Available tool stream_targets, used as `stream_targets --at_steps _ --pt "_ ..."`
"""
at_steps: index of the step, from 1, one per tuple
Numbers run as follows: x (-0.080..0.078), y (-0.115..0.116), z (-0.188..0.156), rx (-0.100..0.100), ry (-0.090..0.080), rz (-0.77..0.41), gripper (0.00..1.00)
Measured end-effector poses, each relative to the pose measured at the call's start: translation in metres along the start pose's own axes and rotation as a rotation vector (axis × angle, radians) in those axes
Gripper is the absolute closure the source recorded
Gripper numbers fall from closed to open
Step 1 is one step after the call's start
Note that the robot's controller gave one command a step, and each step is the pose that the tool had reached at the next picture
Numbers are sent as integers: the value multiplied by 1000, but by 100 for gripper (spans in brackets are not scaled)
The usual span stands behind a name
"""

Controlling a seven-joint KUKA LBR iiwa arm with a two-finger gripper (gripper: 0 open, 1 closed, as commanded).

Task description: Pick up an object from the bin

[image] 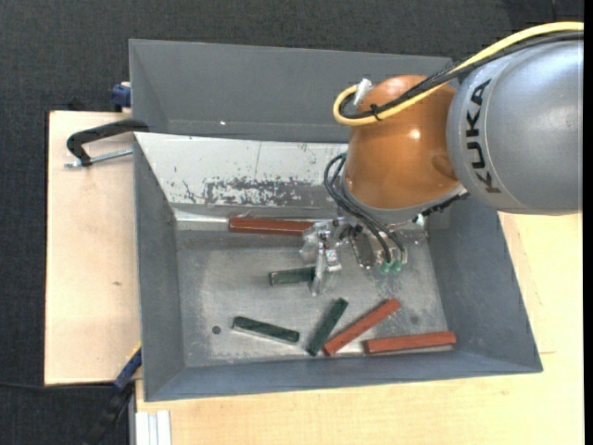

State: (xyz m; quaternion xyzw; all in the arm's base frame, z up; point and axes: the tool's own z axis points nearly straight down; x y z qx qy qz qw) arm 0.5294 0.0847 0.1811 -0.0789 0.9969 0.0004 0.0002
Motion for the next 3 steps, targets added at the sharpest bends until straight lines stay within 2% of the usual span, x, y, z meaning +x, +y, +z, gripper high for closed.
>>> stream_targets --at_steps 1,2,3 --pt "0 2 -15 0 -2 -5 100" --pt "2 -12 2 1 -15 -15 100" --pt "7 -4 -125 0 -9 58 100"
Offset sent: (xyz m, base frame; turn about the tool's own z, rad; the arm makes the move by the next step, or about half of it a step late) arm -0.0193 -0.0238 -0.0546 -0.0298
